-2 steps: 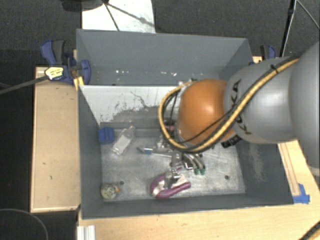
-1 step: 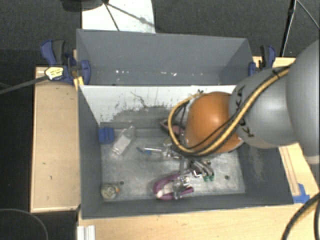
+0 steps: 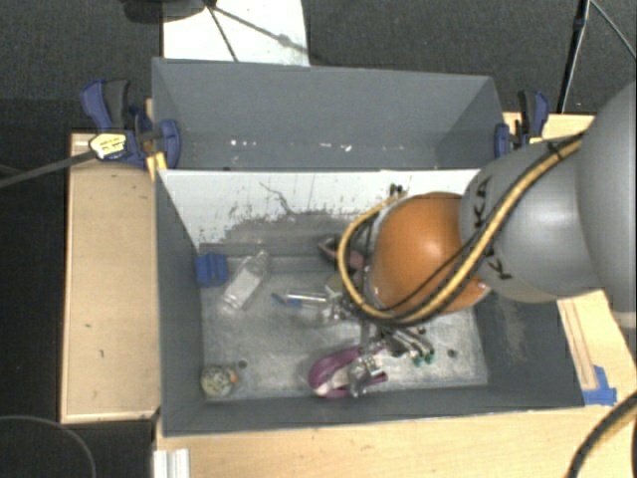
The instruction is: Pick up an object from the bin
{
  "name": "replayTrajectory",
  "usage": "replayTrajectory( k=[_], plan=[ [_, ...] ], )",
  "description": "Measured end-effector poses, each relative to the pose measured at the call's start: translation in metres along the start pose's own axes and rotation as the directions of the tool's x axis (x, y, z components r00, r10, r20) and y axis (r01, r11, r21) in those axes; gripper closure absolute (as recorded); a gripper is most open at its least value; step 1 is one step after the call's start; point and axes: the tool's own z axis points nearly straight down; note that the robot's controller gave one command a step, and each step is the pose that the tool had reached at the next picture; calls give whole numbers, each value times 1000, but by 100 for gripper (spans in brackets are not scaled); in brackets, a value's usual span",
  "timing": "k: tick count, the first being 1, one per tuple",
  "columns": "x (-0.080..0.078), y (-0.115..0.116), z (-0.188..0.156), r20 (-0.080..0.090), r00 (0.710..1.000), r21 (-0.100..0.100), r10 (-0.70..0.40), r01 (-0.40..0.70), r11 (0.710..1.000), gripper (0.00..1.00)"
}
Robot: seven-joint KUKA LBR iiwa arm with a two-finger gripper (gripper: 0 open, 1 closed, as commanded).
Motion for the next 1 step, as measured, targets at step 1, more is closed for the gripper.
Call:
replayTrajectory(
  k=[1],
  plan=[
    [6,-1,2,-25,1000,0,3,-3,1000,100]
  ],
)
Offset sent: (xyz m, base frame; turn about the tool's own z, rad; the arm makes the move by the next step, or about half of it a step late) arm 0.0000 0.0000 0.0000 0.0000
